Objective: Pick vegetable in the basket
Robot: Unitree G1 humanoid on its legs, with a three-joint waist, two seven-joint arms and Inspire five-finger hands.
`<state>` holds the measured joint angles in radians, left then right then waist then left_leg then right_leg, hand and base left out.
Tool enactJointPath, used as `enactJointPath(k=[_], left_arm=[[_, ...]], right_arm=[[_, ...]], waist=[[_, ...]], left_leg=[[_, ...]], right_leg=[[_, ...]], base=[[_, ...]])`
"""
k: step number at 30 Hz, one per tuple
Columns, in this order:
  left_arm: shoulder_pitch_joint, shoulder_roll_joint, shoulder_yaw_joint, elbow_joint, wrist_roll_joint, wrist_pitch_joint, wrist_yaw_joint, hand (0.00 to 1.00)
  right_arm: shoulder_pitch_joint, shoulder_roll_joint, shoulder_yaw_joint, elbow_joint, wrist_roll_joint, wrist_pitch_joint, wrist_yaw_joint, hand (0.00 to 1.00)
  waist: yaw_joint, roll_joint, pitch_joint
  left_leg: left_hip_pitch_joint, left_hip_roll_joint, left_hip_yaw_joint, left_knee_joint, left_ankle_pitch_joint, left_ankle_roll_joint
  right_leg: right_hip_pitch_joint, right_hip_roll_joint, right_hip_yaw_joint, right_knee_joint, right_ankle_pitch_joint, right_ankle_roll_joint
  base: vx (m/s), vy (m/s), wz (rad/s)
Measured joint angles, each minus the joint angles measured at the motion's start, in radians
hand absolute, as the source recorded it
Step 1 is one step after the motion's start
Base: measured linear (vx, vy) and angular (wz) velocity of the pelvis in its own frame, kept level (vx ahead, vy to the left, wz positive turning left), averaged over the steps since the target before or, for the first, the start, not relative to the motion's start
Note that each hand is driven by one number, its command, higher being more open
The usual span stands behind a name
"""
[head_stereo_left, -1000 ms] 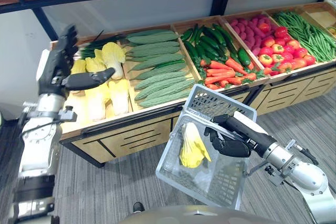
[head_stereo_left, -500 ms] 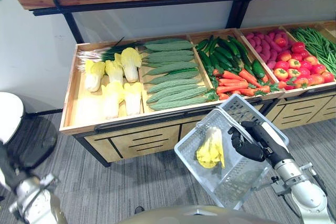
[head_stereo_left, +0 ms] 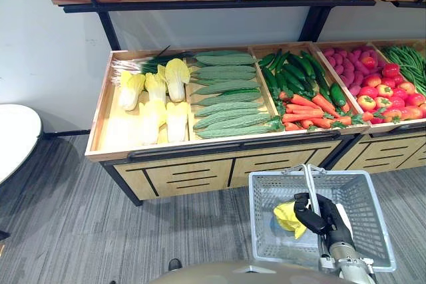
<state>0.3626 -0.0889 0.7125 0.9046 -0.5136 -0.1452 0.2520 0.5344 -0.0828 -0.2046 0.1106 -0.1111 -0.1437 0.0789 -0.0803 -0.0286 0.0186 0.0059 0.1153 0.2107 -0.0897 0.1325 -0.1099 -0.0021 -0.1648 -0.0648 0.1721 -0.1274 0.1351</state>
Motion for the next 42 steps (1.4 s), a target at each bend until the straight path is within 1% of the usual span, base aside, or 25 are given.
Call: enactJointPath(k=[6, 12, 13, 14, 15, 16, 17, 19, 22, 23, 25, 26, 29, 31, 32, 33, 34, 35, 36, 37, 38, 39, 40, 41, 42], left_arm=[[-0.049, 0.035, -0.131, -0.001, 0.098, 0.023, -0.089, 1.0], [-0.129, 0.1, -0.16, 0.034, 0.171, 0.055, -0.126, 1.0], [-0.158, 0.138, -0.156, 0.051, 0.171, 0.06, -0.126, 1.0], [-0.163, 0.148, -0.154, 0.054, 0.171, 0.06, -0.126, 1.0], [-0.172, 0.156, -0.153, 0.059, 0.171, 0.06, -0.127, 1.0], [-0.196, 0.167, -0.146, 0.072, 0.171, 0.061, -0.13, 1.0], [-0.203, 0.168, -0.144, 0.074, 0.171, 0.061, -0.131, 1.0], [-0.221, 0.17, -0.129, 0.084, 0.171, 0.063, -0.143, 1.0], [-0.229, 0.179, -0.099, 0.108, 0.172, 0.067, -0.151, 1.0], [-0.231, 0.191, -0.067, 0.125, 0.174, 0.081, -0.151, 1.0], [-0.235, 0.21, -0.043, 0.147, 0.192, 0.089, -0.151, 1.0], [-0.231, 0.228, -0.019, 0.162, 0.209, 0.104, -0.152, 1.0], [-0.226, 0.286, 0.046, 0.19, 0.212, 0.116, -0.152, 1.0], [-0.226, 0.326, 0.055, 0.189, 0.228, 0.117, -0.161, 1.0], [-0.227, 0.349, 0.052, 0.187, 0.254, 0.116, -0.171, 1.0], [-0.227, 0.351, -0.005, 0.18, 0.254, 0.102, -0.165, 1.0], [-0.227, 0.346, -0.055, 0.157, 0.254, 0.095, -0.159, 1.0], [-0.226, 0.31, -0.157, 0.104, 0.27, 0.069, -0.131, 1.0], [-0.222, 0.275, -0.201, 0.073, 0.302, 0.053, -0.096, 1.0], [-0.229, 0.209, -0.282, 0.016, 0.34, 0.036, -0.057, 1.0], [-0.234, 0.145, -0.34, -0.028, 0.369, 0.03, -0.054, 1.0], [-0.236, 0.112, -0.355, -0.044, 0.372, 0.029, -0.057, 1.0], [-0.235, 0.048, -0.402, -0.052, 0.372, 0.031, -0.062, 1.0], [-0.235, 0.044, -0.411, -0.052, 0.372, 0.033, -0.063, 1.0], [-0.227, 0.041, -0.43, -0.049, 0.372, 0.039, -0.065, 1.0]], right_arm=[[-0.006, 0.012, 0.039, 0.005, -0.002, 0.002, 0.005, 0.0], [-0.044, 0.013, 0.079, 0.004, -0.003, 0.022, 0.049, 0.0], [-0.051, 0.019, 0.088, 0.004, -0.003, 0.026, 0.064, 0.0], [-0.052, 0.019, 0.091, 0.002, -0.003, 0.027, 0.069, 0.0], [-0.053, 0.019, 0.093, 0.0, -0.003, 0.028, 0.072, 0.0], [-0.061, 0.016, 0.093, -0.012, -0.002, 0.029, 0.075, 0.0], [-0.061, 0.015, 0.092, -0.021, -0.002, 0.03, 0.077, 0.0], [-0.059, 0.008, 0.091, -0.049, 0.0, 0.031, 0.09, 0.0], [-0.056, 0.008, 0.087, -0.05, 0.002, 0.034, 0.098, 0.0], [-0.055, 0.008, 0.085, -0.05, 0.021, 0.038, 0.106, 0.0], [-0.051, 0.008, 0.083, -0.055, 0.021, 0.044, 0.112, 0.0], [-0.041, 0.008, 0.078, -0.059, 0.022, 0.047, 0.116, 0.0], [-0.028, 0.009, 0.067, -0.066, 0.041, 0.055, 0.136, 0.0], [-0.017, 0.01, 0.055, -0.089, 0.041, 0.058, 0.141, 0.0], [-0.02, 0.01, 0.039, -0.094, 0.041, 0.058, 0.141, 0.0], [-0.024, 0.022, 0.025, -0.095, 0.044, 0.058, 0.132, 0.0], [-0.023, 0.039, 0.013, -0.1, 0.049, 0.058, 0.126, 0.0], [-0.017, 0.076, -0.014, -0.107, 0.055, 0.058, 0.107, 0.0], [-0.016, 0.093, -0.021, -0.107, 0.055, 0.058, 0.091, 0.0], [-0.01, 0.106, -0.027, -0.107, 0.055, 0.058, 0.058, 0.0], [-0.006, 0.106, -0.033, -0.107, 0.056, 0.058, 0.035, 0.0], [-0.008, 0.106, -0.033, -0.107, 0.056, 0.058, 0.024, 0.0], [-0.018, 0.105, -0.032, -0.107, 0.054, 0.055, -0.002, 0.0], [-0.023, 0.103, -0.032, -0.106, 0.052, 0.055, -0.004, 0.0], [-0.042, 0.088, -0.017, -0.097, 0.037, 0.055, -0.005, 0.0]], waist=[[0.001, -0.001, 0.016], [-0.002, -0.013, 0.046], [-0.004, -0.027, 0.056], [-0.005, -0.033, 0.064], [-0.004, -0.037, 0.071], [-0.007, -0.036, 0.093], [-0.008, -0.035, 0.101], [-0.032, -0.037, 0.126], [-0.045, -0.041, 0.131], [-0.052, -0.044, 0.138], [-0.058, -0.049, 0.145], [-0.059, -0.044, 0.149], [-0.063, -0.06, 0.15], [-0.066, -0.069, 0.151], [-0.076, -0.065, 0.149], [-0.092, -0.058, 0.146], [-0.093, -0.047, 0.144], [-0.091, -0.024, 0.145], [-0.091, -0.021, 0.146], [-0.113, -0.018, 0.145], [-0.119, -0.015, 0.142], [-0.118, -0.016, 0.142], [-0.113, -0.02, 0.14], [-0.111, -0.021, 0.139], [-0.096, -0.028, 0.135]], left_leg=[[0.014, 0.005, 0.038, 0.0, -0.015, -0.007], [0.08, 0.03, 0.144, 0.011, -0.048, -0.029], [0.082, 0.053, 0.179, 0.091, -0.097, -0.035], [0.084, 0.064, 0.19, 0.125, -0.117, -0.036], [0.083, 0.075, 0.201, 0.161, -0.141, -0.039], [0.084, 0.108, 0.226, 0.255, -0.203, -0.043], [0.085, 0.119, 0.234, 0.293, -0.226, -0.042], [0.091, 0.148, 0.267, 0.43, -0.322, -0.04], [0.104, 0.165, 0.289, 0.518, -0.387, -0.04], [0.125, 0.177, 0.308, 0.572, -0.432, -0.041], [0.151, 0.19, 0.33, 0.623, -0.473, -0.039], [0.171, 0.198, 0.35, 0.655, -0.5, -0.04], [0.229, 0.212, 0.418, 0.687, -0.536, -0.041], [0.244, 0.216, 0.471, 0.686, -0.546, -0.044], [0.234, 0.229, 0.508, 0.684, -0.557, -0.043], [0.208, 0.252, 0.544, 0.683, -0.555, -0.04], [0.2, 0.267, 0.565, 0.683, -0.551, -0.037], [0.174, 0.284, 0.595, 0.68, -0.527, -0.024], [0.166, 0.285, 0.606, 0.675, -0.52, -0.014], [0.145, 0.281, 0.612, 0.658, -0.504, 0.008], [0.14, 0.277, 0.633, 0.628, -0.484, 0.022], [0.142, 0.276, 0.648, 0.617, -0.477, 0.024], [0.16, 0.274, 0.681, 0.596, -0.462, 0.015], [0.167, 0.274, 0.689, 0.594, -0.459, 0.013], [0.179, 0.281, 0.72, 0.589, -0.445, 0.006]], right_leg=[[-0.014, 0.012, 0.043, 0.003, -0.002, -0.011], [-0.026, 0.044, 0.148, 0.02, -0.001, -0.012], [-0.018, 0.059, 0.187, 0.032, -0.002, -0.013], [-0.014, 0.064, 0.199, 0.037, -0.003, -0.014], [-0.01, 0.07, 0.211, 0.043, -0.003, -0.015], [0.006, 0.082, 0.24, 0.066, -0.006, -0.016], [0.006, 0.086, 0.248, 0.08, -0.011, -0.015], [0.006, 0.098, 0.293, 0.156, -0.057, -0.004], [0.005, 0.101, 0.324, 0.215, -0.097, 0.009], [0.008, 0.102, 0.346, 0.252, -0.126, 0.018], [0.02, 0.105, 0.37, 0.287, -0.149, 0.026], [0.026, 0.11, 0.391, 0.311, -0.162, 0.03], [0.036, 0.126, 0.446, 0.332, -0.166, 0.037], [0.019, 0.137, 0.49, 0.316, -0.147, 0.051], [-0.006, 0.151, 0.512, 0.292, -0.111, 0.05], [-0.049, 0.165, 0.489, 0.259, -0.05, 0.042], [-0.067, 0.165, 0.459, 0.241, -0.014, 0.035], [-0.094, 0.158, 0.369, 0.193, 0.046, 0.017], [-0.101, 0.14, 0.299, 0.17, 0.068, 0.002], [-0.107, 0.104, 0.141, 0.132, 0.103, -0.043], [-0.118, 0.072, 0.001, 0.139, 0.1, -0.107], [-0.136, 0.047, -0.071, 0.201, 0.066, -0.157], [-0.15, -0.048, -0.234, 0.373, 0.029, -0.203], [-0.152, -0.062, -0.258, 0.38, 0.033, -0.198], [-0.156, -0.075, -0.336, 0.381, 0.039, -0.189]], base=[[0.03, -0.004, -0.18], [0.08, -0.015, -0.6], [0.11, -0.049, -0.7], [0.13, -0.058, -0.7], [0.1, -0.03, -0.62], [0.09, 0.001, -0.61], [0.07, 0.051, -0.77], [0.02, 0.081, -0.57], [-0.03, 0.087, -0.34], [-0.09, 0.17, -0.48], [-0.08, 0.162, -0.44], [-0.05, 0.153, -0.53], [-0.07, 0.139, -0.62], [-0.1, 0.108, -0.76], [-0.12, 0.092, -0.83], [-0.12, 0.078, -0.82], [-0.08, 0.059, -0.79], [-0.04, 0.028, -0.57], [-0.03, 0.014, -0.39], [0.0, 0.0, -0.14], [0.02, 0.006, -0.12], [0.09, 0.035, -0.4], [0.08, 0.03, -0.45], [0.1, -0.007, -0.85], [0.02, -0.123, -0.94]])
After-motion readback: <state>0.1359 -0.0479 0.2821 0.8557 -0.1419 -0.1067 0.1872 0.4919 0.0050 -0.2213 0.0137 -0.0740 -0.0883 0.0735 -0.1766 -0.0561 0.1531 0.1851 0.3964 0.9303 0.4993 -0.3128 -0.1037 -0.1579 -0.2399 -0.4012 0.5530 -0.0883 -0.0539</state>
